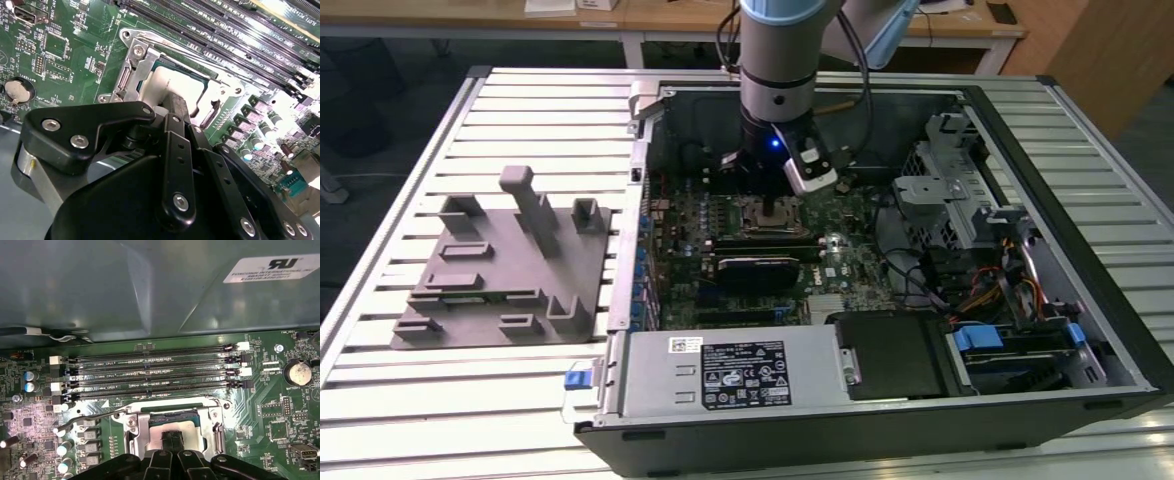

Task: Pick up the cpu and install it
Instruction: 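Close the cpu cover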

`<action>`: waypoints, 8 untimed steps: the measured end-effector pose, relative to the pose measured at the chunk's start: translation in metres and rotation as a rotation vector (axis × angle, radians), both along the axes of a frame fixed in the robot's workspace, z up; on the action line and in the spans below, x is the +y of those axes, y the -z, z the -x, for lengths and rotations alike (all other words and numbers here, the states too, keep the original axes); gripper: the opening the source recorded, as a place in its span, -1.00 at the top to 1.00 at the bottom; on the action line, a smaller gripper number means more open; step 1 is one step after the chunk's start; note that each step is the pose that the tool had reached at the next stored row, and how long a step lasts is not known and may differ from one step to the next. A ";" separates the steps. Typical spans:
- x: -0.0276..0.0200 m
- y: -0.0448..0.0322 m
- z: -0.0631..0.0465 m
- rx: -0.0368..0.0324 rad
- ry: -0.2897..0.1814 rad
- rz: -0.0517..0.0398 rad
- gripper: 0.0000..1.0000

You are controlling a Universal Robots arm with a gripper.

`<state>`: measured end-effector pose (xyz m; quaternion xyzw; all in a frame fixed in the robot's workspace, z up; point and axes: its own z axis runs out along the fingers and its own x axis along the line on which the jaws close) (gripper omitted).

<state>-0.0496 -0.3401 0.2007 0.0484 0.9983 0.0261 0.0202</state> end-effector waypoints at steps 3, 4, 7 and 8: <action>0.0000 0.0006 -0.001 0.0000 0.000 0.0002 0.79; 0.0000 0.0007 -0.001 0.0000 0.000 0.0003 0.79; -0.0001 0.0015 -0.002 0.0001 0.000 0.0005 0.79; -0.0001 0.0018 -0.003 0.0004 0.000 0.0009 0.79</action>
